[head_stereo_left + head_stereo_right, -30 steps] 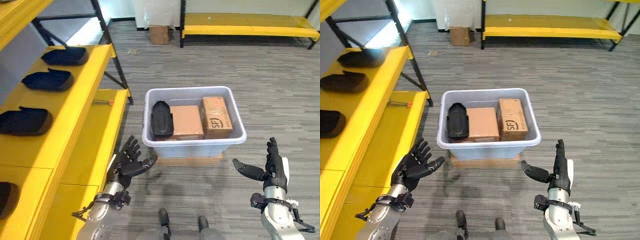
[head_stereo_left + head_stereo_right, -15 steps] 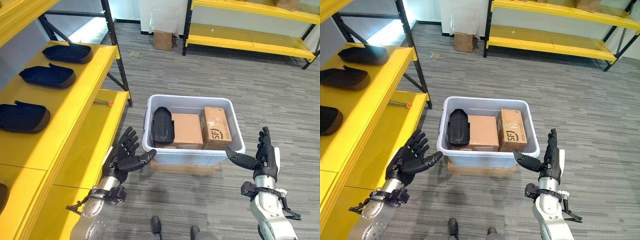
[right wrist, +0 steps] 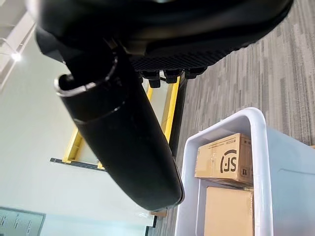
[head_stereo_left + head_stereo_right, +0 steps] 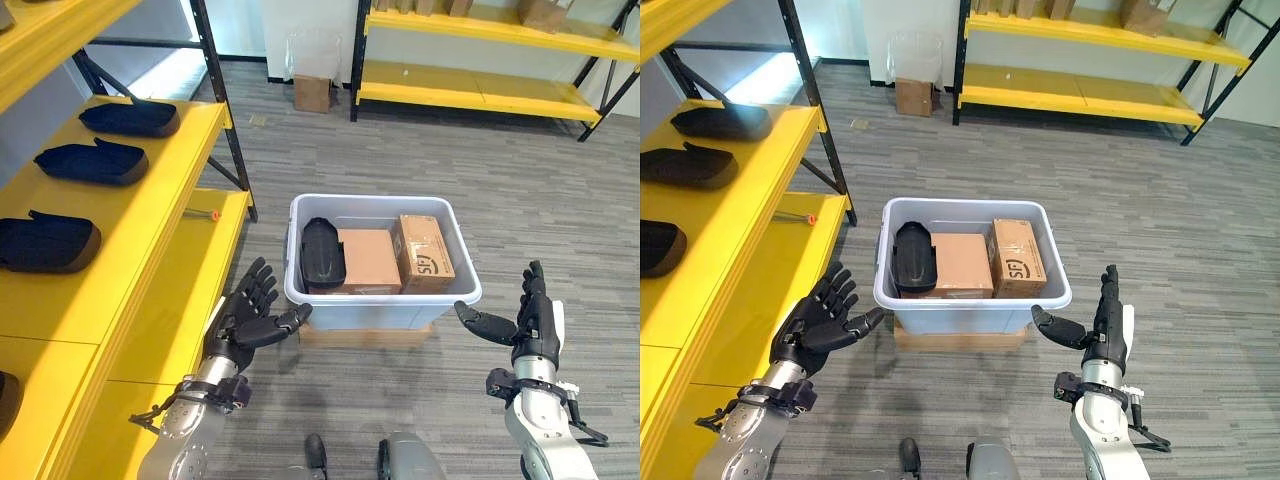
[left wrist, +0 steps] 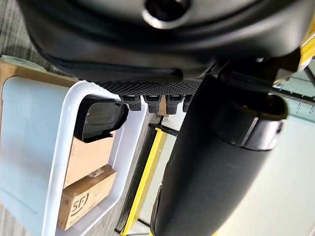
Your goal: Move parts from the plastic box to the shelf.
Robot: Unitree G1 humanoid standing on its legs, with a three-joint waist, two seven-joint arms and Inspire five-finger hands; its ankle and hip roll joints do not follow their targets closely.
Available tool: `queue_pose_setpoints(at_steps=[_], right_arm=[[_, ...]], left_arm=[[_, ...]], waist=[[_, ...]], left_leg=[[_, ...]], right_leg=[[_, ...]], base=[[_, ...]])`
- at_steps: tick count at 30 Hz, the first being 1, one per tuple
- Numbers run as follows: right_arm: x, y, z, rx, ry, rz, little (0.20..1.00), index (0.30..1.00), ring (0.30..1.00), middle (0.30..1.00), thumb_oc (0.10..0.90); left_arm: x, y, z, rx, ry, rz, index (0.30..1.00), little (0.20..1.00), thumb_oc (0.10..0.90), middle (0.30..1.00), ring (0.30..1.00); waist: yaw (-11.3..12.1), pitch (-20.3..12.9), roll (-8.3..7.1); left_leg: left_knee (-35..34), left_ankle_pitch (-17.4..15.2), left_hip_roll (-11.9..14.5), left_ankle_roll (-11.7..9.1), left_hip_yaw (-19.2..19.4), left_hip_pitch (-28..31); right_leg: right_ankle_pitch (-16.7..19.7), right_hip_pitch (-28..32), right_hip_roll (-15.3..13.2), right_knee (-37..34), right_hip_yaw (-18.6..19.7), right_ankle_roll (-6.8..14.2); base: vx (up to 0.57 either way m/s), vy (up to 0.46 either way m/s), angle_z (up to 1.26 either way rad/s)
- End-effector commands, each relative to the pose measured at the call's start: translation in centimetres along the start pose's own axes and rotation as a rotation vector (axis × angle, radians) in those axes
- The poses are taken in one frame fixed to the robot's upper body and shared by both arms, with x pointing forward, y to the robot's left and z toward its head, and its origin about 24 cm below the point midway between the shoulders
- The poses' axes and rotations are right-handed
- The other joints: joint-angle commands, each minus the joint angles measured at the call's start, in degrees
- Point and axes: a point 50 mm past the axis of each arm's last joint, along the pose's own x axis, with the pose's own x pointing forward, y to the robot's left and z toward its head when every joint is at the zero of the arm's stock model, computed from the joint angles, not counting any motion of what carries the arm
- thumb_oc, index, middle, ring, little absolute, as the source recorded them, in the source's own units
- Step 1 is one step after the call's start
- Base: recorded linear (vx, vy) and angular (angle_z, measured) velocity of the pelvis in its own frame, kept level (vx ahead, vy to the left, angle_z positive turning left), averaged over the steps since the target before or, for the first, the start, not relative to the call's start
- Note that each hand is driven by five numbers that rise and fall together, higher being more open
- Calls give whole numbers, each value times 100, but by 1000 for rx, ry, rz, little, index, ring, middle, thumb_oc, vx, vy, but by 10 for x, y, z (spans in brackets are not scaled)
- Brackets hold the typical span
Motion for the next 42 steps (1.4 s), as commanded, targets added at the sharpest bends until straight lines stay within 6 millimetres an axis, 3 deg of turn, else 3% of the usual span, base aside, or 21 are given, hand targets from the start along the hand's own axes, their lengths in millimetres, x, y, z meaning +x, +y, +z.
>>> queue_pose_setpoints(at_steps=[1, 4, 8, 11, 15, 20, 29, 33, 36, 40, 42], right_arm=[[22, -10, 44, 23, -242, -39, 1000, 1000, 1000, 1000, 900], [26, -12, 43, 11, -233, -1, 1000, 1000, 1000, 1000, 900], [23, -19, 40, 7, -235, -10, 1000, 1000, 1000, 1000, 900], [22, -19, 40, 26, -229, -31, 1000, 1000, 1000, 1000, 900], [20, -12, 40, 11, -219, -13, 1000, 1000, 1000, 1000, 900], [21, -11, 42, -15, -221, 4, 1000, 1000, 1000, 1000, 900], [18, -22, 43, 42, -225, -65, 1000, 1000, 1000, 1000, 900], [21, -25, 60, -33, -361, -117, 1000, 1000, 1000, 1000, 900], [17, -21, 96, -166, -614, -74, 1000, 1000, 1000, 1000, 900], [11, -23, 102, -214, -652, -31, 1000, 1000, 1000, 1000, 900], [2, -16, 96, -247, -656, 46, 1000, 1000, 1000, 1000, 900]], left_arm=[[9, -13, 46, 21, -244, -100, 1000, 1000, 900, 1000, 1000], [5, -17, 39, 19, -214, -138, 1000, 1000, 900, 1000, 1000], [-1, -20, 28, 17, -185, -143, 1000, 1000, 900, 1000, 1000], [-4, -21, 24, 20, -165, -157, 1000, 1000, 900, 1000, 1000], [-6, -21, 20, 16, -142, -153, 1000, 1000, 900, 1000, 1000], [-8, -20, 22, -8, -136, -142, 1000, 1000, 900, 1000, 1000], [-12, -14, 27, -15, -159, -95, 1000, 1000, 900, 1000, 1000], [-6, -20, 31, -9, -189, -116, 1000, 1000, 900, 1000, 1000], [1, -22, 44, -41, -244, -105, 1000, 1000, 900, 1000, 1000], [1, -25, 42, -31, -231, -138, 1000, 1000, 900, 1000, 1000], [3, -29, 41, -43, -228, -152, 1000, 1000, 900, 1000, 1000]], waist=[[-137, -246, -63], [-101, -173, -37], [-122, -257, -60], [-105, -350, -120], [-139, -465, -122], [-122, -572, -68], [-181, -449, 85], [-246, -349, 237], [-347, -196, 396], [-448, -233, 461], [-524, -334, 434]], left_leg=[[-147, -694, -37, -350, -417, 608], [-147, -819, 39, -450, -477, 867], [-147, -836, 16, -460, -805, 916], [-147, -869, 4, -460, -821, 951], [-147, -915, 15, -456, -780, 1004], [-147, -849, 195, -618, -533, 934], [-147, -691, 393, -773, -287, 720], [-147, -628, 405, -814, -214, 623], [-122, -590, 355, -836, -197, 501], [231, -438, 356, -894, -144, 459], [2099, 304, 540, -1150, 4, 145]], right_leg=[[1353, 43, 229, -1671, -440, -139], [1787, -138, 44, -2453, -550, -9], [1847, -19, 167, -2908, -158, 36], [1904, 220, 185, -2893, -56, 48], [1747, 502, 244, -2775, 7, -26], [1378, 956, 333, -2973, 57, -233], [1227, 890, 403, -2973, 121, -343], [1204, 781, 410, -2973, 154, -394], [1195, 613, 405, -2973, 201, -459], [1105, 703, 455, -2973, 183, -571], [912, 914, 567, -2973, -42, -887]], base=[[123, -101, 1], [160, -123, 6], [144, -147, 7], [155, -155, 57], [206, -137, 21], [220, -141, -3], [136, -121, -8], [60, -38, -6], [42, -45, -8], [135, -135, 4], [178, -355, 70]])
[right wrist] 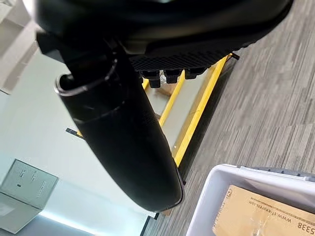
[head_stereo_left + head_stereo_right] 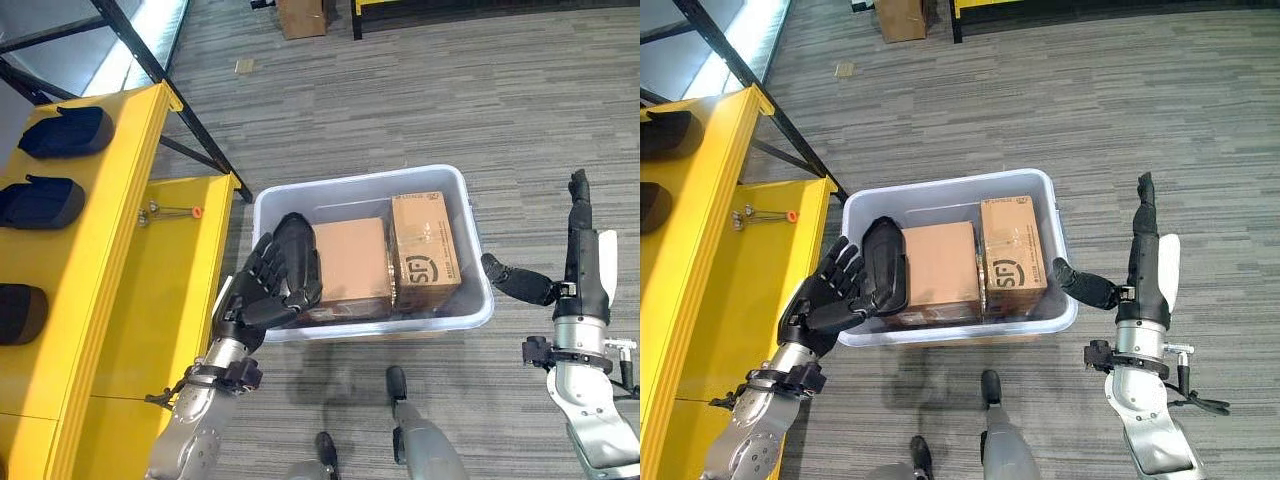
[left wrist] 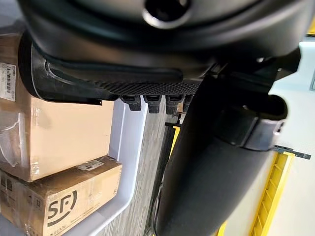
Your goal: Move parts from the plastic box to the shelf.
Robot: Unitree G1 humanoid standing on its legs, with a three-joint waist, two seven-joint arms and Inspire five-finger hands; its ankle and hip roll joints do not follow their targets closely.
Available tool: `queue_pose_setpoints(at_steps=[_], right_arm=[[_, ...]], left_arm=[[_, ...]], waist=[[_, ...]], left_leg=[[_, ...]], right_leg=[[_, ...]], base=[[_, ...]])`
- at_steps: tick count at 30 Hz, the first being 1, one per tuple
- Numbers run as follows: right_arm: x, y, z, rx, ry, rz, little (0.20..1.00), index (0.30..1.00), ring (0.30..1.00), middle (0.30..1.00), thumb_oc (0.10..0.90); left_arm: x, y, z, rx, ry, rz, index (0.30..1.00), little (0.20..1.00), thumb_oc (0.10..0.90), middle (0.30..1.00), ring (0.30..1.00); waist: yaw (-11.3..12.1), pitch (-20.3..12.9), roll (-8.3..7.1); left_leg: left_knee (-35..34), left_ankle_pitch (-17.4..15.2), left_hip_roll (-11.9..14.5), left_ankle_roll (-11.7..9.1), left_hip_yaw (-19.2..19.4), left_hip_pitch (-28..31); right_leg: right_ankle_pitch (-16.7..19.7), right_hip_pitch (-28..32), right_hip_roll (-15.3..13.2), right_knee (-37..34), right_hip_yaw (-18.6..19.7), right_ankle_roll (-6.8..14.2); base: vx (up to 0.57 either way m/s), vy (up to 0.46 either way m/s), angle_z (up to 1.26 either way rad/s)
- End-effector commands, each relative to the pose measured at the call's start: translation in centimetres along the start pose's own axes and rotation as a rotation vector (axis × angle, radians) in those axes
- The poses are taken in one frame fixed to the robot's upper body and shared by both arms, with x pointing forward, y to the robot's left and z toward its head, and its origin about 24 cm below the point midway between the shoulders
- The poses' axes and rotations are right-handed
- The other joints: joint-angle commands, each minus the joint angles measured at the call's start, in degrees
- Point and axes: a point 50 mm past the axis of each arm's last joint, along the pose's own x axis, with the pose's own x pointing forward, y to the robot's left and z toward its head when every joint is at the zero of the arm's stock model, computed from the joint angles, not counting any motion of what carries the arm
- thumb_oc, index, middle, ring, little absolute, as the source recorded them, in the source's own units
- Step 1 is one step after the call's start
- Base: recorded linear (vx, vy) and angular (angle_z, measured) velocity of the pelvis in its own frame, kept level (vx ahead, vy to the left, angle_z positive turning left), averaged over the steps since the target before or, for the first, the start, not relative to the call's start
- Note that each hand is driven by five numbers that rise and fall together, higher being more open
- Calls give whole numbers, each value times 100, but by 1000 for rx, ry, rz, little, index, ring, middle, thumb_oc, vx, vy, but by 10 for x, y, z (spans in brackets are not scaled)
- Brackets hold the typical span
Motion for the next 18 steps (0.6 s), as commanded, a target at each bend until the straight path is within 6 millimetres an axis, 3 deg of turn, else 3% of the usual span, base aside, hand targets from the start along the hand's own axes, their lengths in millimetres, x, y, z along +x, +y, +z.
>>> queue_pose_setpoints(at_steps=[1, 2, 3, 4, 6, 10, 18], right_arm=[[-1, 3, 36, 40, -220, 19, 1000, 1000, 1000, 1000, 900], [3, 9, 32, 89, -187, 49, 1000, 1000, 1000, 1000, 900], [0, 5, 29, 110, -163, 47, 1000, 1000, 1000, 1000, 900], [-1, 1, 26, 139, -136, 58, 1000, 1000, 1000, 1000, 900], [-6, 3, 8, 351, 39, 132, 1000, 1000, 1000, 1000, 900], [-17, 2, 0, 354, 76, 137, 1000, 1000, 1000, 1000, 900], [-15, 3, 1, 316, 89, 106, 1000, 1000, 1000, 1000, 900]], left_arm=[[-3, -7, 33, 38, -151, -79, 1000, 1000, 900, 1000, 1000], [-2, -9, 32, 42, -149, -91, 1000, 1000, 900, 1000, 1000], [-3, -8, 31, 27, -148, -83, 1000, 1000, 900, 1000, 1000], [-3, -5, 30, 16, -153, -74, 1000, 1000, 900, 1000, 1000], [-3, -5, 25, 19, -144, -76, 1000, 1000, 900, 1000, 1000], [-7, -1, 24, 17, -133, -61, 1000, 1000, 900, 1000, 1000], [-15, -1, 20, 26, -97, -74, 1000, 1000, 900, 1000, 1000]], waist=[[-3, -780, -569], [28, -714, -566], [24, -674, -562], [8, -650, -638], [-35, -667, -591], [-49, -766, -601], [138, -875, -656]], left_leg=[[2217, 565, -320, 550, 276, -1084], [951, 812, 157, 480, 604, -1304], [211, 1209, 447, 351, 687, -1331], [-229, 1196, 498, 362, 636, -1233], [-577, 1029, 424, 291, 621, -921], [-747, 673, 262, 369, 489, -529], [-747, 544, 266, 383, 411, -392]], right_leg=[[-117, 629, -121, -530, 226, 79], [-225, 842, -131, -532, 327, 200], [-260, 985, -218, -532, 339, 280], [-325, 1100, -366, -532, 381, 323], [-319, 1092, -438, -532, 320, 396], [-306, 1129, -402, -532, 287, 430], [-384, 1284, -344, -532, 137, 433]], base=[[262, -102, 71], [318, 210, 41], [320, 506, -16], [224, 493, -122], [185, 361, -125], [130, 113, -60], [47, -19, 55]])
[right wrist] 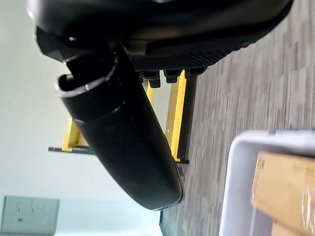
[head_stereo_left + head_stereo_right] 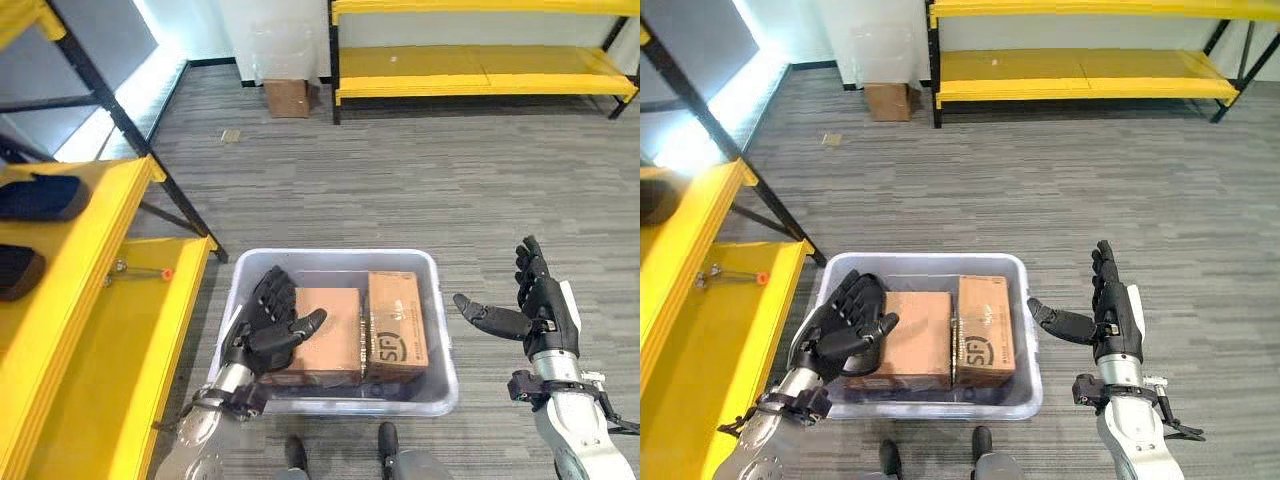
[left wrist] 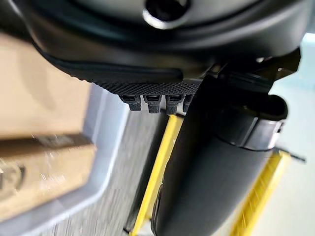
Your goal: Move parts from the plastic box to the shelf.
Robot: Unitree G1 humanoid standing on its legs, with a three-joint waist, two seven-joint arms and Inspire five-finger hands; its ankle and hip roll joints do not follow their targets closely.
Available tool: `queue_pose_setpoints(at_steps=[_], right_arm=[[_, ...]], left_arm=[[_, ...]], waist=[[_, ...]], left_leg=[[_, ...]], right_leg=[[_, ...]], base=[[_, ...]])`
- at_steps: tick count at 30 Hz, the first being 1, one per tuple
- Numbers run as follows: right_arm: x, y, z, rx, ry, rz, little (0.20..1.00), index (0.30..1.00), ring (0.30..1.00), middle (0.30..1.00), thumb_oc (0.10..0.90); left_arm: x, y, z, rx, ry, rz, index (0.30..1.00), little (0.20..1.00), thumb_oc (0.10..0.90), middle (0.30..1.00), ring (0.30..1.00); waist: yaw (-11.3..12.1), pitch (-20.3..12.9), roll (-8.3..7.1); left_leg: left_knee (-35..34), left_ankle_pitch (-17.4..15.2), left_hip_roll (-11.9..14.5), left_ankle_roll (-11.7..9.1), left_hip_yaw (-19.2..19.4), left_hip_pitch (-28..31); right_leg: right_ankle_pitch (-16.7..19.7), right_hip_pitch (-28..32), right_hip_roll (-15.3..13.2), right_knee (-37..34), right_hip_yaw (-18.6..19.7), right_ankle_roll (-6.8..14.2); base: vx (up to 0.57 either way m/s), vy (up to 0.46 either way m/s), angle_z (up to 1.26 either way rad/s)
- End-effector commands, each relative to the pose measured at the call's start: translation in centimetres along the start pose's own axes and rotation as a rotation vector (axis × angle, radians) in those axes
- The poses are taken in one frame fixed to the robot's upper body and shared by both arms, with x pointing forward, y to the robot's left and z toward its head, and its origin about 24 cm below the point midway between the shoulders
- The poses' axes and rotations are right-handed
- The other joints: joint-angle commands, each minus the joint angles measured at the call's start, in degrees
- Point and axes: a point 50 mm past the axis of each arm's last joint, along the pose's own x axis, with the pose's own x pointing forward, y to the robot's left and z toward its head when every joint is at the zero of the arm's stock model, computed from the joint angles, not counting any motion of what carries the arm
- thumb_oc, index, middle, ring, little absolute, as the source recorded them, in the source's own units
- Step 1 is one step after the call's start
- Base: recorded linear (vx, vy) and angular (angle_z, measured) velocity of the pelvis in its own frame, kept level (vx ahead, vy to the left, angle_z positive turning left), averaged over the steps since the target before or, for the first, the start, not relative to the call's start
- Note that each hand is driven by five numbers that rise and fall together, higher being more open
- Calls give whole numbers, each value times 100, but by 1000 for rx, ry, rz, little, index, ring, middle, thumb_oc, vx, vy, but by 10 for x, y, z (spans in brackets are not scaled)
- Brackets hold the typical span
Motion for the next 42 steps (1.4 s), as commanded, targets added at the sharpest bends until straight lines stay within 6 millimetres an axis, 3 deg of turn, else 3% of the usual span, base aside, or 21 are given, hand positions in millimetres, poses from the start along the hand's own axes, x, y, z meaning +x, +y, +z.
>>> queue_pose_setpoints(at_steps=[1, 4, 13, 16, 17, 19, 21, 23, 26, 29, 34, 42], right_arm=[[14, -4, 34, -47, -204, -15, 1000, 1000, 1000, 1000, 900], [16, -3, 40, -122, -254, 1, 1000, 1000, 1000, 1000, 900], [30, 1, 90, -538, -603, 53, 1000, 1000, 1000, 1000, 900], [37, 3, 120, -720, -768, 79, 1000, 1000, 1000, 1000, 900], [40, 7, 149, -827, -889, 116, 1000, 1000, 1000, 1000, 900], [40, 9, 160, -876, -947, 136, 1000, 1000, 1000, 1000, 900], [38, 20, 189, -981, -1087, 201, 1000, 1000, 1000, 1000, 900], [31, 30, 212, -1024, -1221, 247, 1000, 1000, 1000, 1000, 900], [22, 44, 233, -1069, -1362, 306, 1000, 1000, 1000, 1000, 900], [25, 57, 233, -1111, -1356, 402, 1000, 1000, 1000, 1000, 900], [30, 64, 229, -1088, -1378, 422, 1000, 1000, 1000, 1000, 900], [36, 79, 221, -1087, -1385, 445, 1000, 1000, 1000, 1000, 900]], left_arm=[[4, -11, 51, 30, -245, -106, 1000, 1000, 900, 1000, 1000], [3, -10, 52, 28, -242, -96, 1000, 1000, 900, 1000, 1000], [3, -6, 53, 44, -215, -119, 1000, 1000, 900, 1000, 1000], [4, -4, 53, 52, -198, -133, 1000, 1000, 900, 1000, 1000], [5, -4, 52, 67, -182, -155, 1000, 1000, 900, 1000, 1000], [5, -4, 52, 71, -174, -163, 1000, 1000, 900, 1000, 1000], [4, -2, 51, 91, -153, -177, 1000, 1000, 900, 1000, 1000], [3, 1, 53, 94, -165, -155, 1000, 1000, 900, 1000, 1000], [6, 4, 64, 122, -237, -169, 1000, 1000, 900, 1000, 1000], [3, 1, 66, 82, -285, -192, 1000, 1000, 900, 1000, 1000], [1, 1, 64, 84, -302, -195, 1000, 1000, 900, 1000, 1000], [4, 5, 67, 101, -319, -177, 1000, 1000, 900, 1000, 1000]], waist=[[-90, -390, -175], [-44, -395, -176], [212, -465, -236], [354, -485, -297], [500, -479, -361], [573, -462, -390], [771, -402, -458], [947, -269, -444], [1166, 276, -309], [1339, 748, -33], [1427, 1046, 114], [1487, 1351, 225]], left_leg=[[-116, 18, 192, -71, 90, 0], [-116, 17, 186, -71, 67, 12], [-116, -49, 162, -54, -57, 61], [-116, -69, 153, -51, -119, 69], [-116, -80, 163, -53, -187, 54], [-116, -75, 159, -50, -232, 37], [-109, -31, 150, -58, -367, -28], [-22, 46, 175, -83, -512, -194], [230, 158, 253, -114, -826, -812], [261, 374, 328, -138, -1100, -1172], [298, 497, 386, -164, -1199, -1474], [331, 678, 468, -166, -1294, -1934]], right_leg=[[83, 213, -73, -400, 304, 161], [78, 236, -74, -400, 266, 161], [63, 327, -99, -400, 76, 196], [51, 379, -112, -400, -27, 214], [28, 430, -124, -400, -166, 221], [15, 463, -120, -400, -227, 208], [-70, 536, -96, -322, -385, 155], [-236, 406, -84, 0, -515, 83], [-616, -342, -35, 894, -706, -65], [-956, -845, 28, 1639, -799, -197], [-1181, -1281, 78, 2218, -798, -267], [-1439, -1902, 127, 2996, -708, -330]], base=[[34, 3, 18], [16, 11, 1], [6, 3, 0], [43, -16, 8], [40, -47, 18], [39, -52, 28], [81, -79, 34], [-12, -76, 39], [-275, -108, 50], [-175, -31, 36], [-83, -30, 16], [-61, -39, 2]])
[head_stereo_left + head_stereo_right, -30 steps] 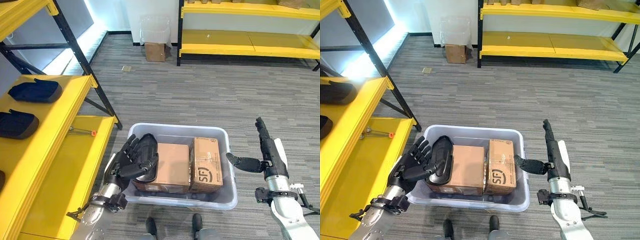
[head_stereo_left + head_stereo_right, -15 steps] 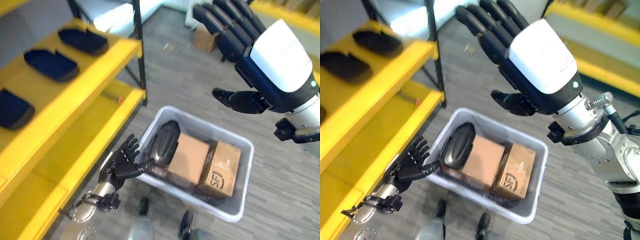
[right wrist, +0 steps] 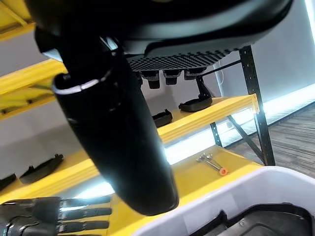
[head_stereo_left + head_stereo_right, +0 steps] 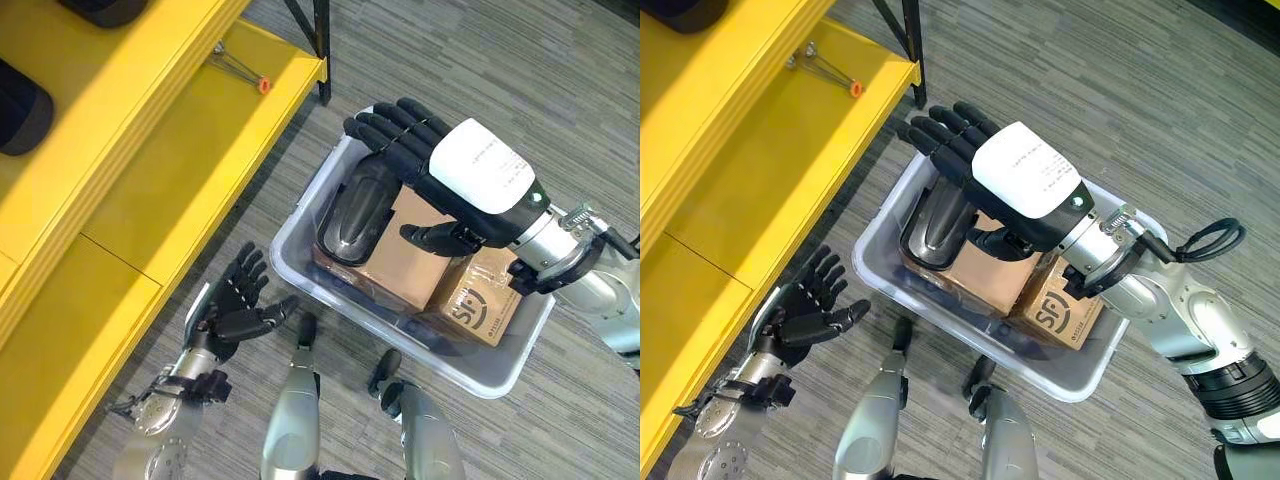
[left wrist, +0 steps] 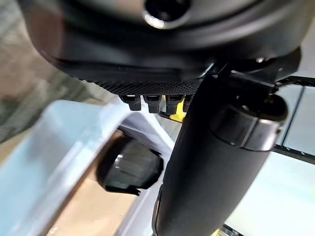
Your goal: Move parts from the plastic box to the shelf.
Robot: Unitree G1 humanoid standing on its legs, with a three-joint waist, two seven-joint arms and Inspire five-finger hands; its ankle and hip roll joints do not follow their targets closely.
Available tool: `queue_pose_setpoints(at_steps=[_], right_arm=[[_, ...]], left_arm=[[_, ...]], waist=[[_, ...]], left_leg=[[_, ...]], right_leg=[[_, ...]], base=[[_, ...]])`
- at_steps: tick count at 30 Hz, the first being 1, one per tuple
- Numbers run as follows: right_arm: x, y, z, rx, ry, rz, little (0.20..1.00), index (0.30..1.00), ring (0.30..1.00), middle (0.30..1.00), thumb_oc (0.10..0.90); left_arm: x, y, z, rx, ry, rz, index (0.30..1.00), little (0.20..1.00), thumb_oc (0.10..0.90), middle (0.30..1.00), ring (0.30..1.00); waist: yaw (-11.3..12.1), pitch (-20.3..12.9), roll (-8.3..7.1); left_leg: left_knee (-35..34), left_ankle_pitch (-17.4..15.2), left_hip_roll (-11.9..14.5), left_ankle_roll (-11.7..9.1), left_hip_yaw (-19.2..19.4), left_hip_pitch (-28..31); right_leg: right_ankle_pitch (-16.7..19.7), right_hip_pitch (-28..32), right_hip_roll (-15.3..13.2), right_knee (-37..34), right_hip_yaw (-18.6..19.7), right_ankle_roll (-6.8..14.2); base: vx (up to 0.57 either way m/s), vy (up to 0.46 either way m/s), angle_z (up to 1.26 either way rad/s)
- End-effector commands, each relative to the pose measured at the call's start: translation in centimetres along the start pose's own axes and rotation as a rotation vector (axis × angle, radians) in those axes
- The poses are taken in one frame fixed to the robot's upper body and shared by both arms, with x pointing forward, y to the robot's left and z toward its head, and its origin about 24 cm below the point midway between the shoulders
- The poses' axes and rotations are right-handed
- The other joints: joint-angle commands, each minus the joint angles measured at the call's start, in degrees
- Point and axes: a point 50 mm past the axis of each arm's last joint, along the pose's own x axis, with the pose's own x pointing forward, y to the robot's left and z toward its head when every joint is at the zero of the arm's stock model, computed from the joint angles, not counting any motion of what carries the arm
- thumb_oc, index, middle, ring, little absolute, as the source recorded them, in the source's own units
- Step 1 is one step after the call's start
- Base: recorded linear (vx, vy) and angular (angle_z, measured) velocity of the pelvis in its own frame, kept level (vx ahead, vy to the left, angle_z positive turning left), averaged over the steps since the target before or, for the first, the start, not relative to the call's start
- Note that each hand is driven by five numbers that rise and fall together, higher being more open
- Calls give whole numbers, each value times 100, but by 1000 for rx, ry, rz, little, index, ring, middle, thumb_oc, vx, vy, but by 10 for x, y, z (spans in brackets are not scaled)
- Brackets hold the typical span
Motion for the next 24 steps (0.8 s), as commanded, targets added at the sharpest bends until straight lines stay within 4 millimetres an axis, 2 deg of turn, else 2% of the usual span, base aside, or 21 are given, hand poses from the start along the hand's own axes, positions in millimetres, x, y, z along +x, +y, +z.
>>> queue_pose_setpoints(at_steps=[1, 5, 13, 15, 18, 24], right_arm=[[21, -35, 20, -116, -174, -139, 1000, 1000, 1000, 1000, 900], [23, -33, 22, -161, -172, -123, 1000, 1000, 1000, 1000, 900], [20, -33, 22, -182, -167, -131, 1000, 1000, 1000, 1000, 900], [21, -34, 22, -166, -170, -137, 1000, 1000, 1000, 1000, 900], [22, -35, 30, -169, -201, -149, 1000, 1000, 1000, 1000, 900], [25, -34, 33, -154, -210, -169, 1000, 1000, 1000, 1000, 900]], left_arm=[[-2, -14, 23, -15, -152, -89, 1000, 1000, 900, 1000, 1000], [0, -11, 29, -68, -180, -98, 1000, 1000, 900, 1000, 1000], [0, -9, 29, -49, -172, -98, 1000, 1000, 900, 1000, 1000], [2, -10, 30, -94, -181, -128, 1000, 1000, 900, 1000, 1000], [3, -14, 32, -101, -191, -147, 1000, 1000, 900, 1000, 1000], [5, -14, 32, -110, -192, -150, 1000, 1000, 900, 1000, 1000]], waist=[[-115, -185, 297], [-144, -65, 252], [-159, -65, 170], [-174, -65, 151], [-197, -65, 139], [-202, -65, 126]], left_leg=[[-425, 286, 495, -234, -167, 82], [-350, 347, 510, -214, -181, -369], [-274, 368, 574, -191, -197, -783], [-243, 375, 589, -188, -198, -908], [-211, 398, 596, -189, -207, -1117], [-79, 400, 578, -162, -234, -1507]], right_leg=[[-538, 135, 437, 610, 253, -20], [-725, -419, 432, 1137, 363, -40], [-786, -908, 470, 1455, 415, -62], [-782, -1065, 462, 1531, 424, -64], [-775, -1300, 468, 1623, 453, -60], [-801, -1759, 437, 1914, 448, -74]], base=[[-75, -57, 4], [-77, -79, 11], [-33, -60, -2], [-33, -34, -6], [-35, -41, -8], [-14, -21, 0]])
